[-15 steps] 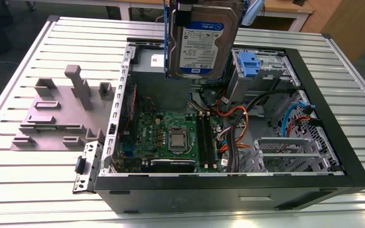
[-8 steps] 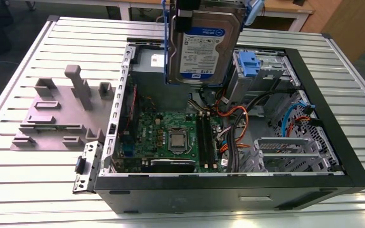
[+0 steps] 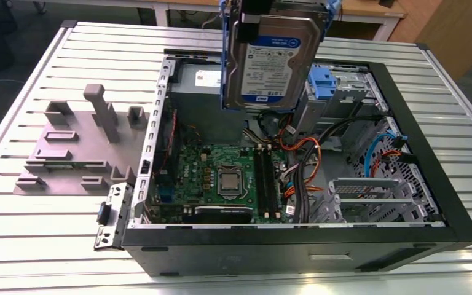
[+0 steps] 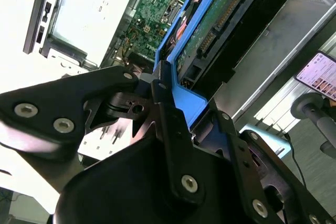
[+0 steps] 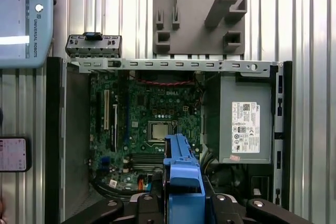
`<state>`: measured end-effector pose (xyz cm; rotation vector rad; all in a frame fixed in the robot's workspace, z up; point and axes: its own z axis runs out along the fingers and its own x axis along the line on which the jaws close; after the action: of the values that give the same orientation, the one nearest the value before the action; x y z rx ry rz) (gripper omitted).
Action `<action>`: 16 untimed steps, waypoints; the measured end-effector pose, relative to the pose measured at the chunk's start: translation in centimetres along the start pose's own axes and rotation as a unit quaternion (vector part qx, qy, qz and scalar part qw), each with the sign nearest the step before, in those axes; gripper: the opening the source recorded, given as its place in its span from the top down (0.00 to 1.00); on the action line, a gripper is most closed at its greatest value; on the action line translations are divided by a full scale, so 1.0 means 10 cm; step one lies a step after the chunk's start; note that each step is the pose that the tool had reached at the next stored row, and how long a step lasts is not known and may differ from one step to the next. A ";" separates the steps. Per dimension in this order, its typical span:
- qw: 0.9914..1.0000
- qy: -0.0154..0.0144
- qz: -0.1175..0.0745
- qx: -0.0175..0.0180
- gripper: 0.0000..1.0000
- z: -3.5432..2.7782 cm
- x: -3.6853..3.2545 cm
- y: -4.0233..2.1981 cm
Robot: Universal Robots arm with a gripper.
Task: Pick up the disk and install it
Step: 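Insert the disk into the insertion slot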
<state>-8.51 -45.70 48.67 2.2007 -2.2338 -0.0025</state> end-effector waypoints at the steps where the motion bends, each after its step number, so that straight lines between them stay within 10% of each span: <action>1: 1.000 0.000 0.000 0.000 0.64 0.001 0.000 -0.011; 16: 1.000 0.000 0.000 0.000 0.64 0.000 0.010 -0.018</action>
<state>-8.33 -45.81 48.66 2.2007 -2.2336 -0.0025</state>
